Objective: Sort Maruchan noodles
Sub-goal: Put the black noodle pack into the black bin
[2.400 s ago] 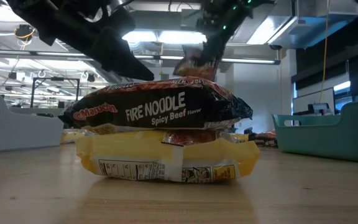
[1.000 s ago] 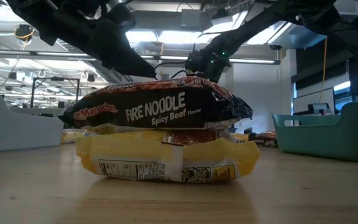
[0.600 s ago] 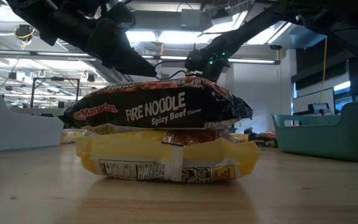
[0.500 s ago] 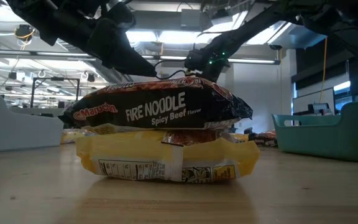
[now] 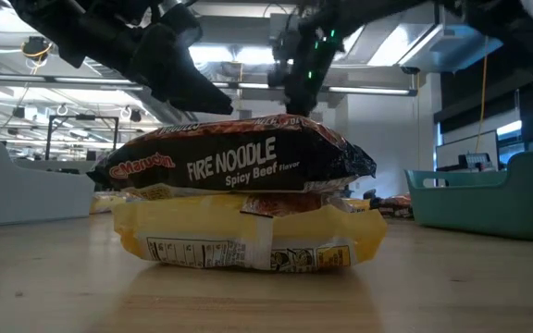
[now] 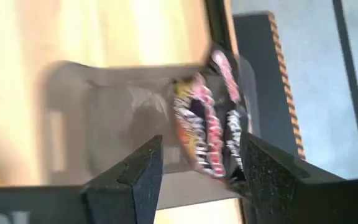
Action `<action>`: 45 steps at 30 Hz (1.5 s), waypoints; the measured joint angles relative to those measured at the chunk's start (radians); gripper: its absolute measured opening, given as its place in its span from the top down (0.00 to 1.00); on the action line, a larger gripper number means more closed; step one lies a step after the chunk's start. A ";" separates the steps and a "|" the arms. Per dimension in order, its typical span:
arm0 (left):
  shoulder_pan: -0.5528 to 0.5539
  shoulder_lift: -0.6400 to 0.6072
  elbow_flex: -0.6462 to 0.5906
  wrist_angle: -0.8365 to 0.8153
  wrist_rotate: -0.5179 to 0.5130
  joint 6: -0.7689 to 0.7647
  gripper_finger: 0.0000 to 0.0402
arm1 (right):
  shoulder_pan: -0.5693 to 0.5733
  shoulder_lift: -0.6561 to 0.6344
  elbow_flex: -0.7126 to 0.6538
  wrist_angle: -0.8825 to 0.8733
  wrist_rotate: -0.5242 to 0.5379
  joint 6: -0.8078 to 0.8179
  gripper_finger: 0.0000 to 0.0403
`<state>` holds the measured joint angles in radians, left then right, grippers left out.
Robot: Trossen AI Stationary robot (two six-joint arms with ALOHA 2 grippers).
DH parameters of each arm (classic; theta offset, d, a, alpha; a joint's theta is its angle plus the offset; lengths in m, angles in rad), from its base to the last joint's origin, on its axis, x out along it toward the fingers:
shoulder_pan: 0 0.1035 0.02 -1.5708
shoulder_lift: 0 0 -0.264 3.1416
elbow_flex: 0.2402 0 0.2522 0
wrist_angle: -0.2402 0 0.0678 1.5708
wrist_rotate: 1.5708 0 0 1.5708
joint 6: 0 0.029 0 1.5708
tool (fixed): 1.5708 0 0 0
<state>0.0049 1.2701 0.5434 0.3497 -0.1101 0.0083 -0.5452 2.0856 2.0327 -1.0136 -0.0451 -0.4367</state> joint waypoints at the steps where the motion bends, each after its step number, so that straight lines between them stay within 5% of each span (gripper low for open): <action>1: -0.008 0.000 0.000 0.000 0.000 -0.005 0.52 | 0.014 -0.021 -0.008 -0.013 0.000 0.010 0.51; 9: -0.113 0.000 0.000 -0.004 -0.056 -0.102 0.52 | 0.163 -0.232 -0.170 -0.013 0.007 0.117 0.51; 22: -0.224 0.000 0.000 -0.011 -0.119 -0.315 0.48 | 0.535 -0.557 -0.701 0.300 0.029 0.305 0.51; 30: -0.238 0.000 0.000 -0.035 -0.095 -0.524 0.31 | 0.779 -0.574 -0.906 0.549 0.061 0.407 0.51; 45: -0.381 0.208 0.000 -0.040 -0.228 -0.872 0.32 | 1.024 -0.556 -1.224 1.082 0.229 0.647 0.51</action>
<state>-0.3765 1.4786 0.5438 0.3093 -0.3385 -0.8641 0.4793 1.5293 0.8086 0.0679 0.1837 0.2102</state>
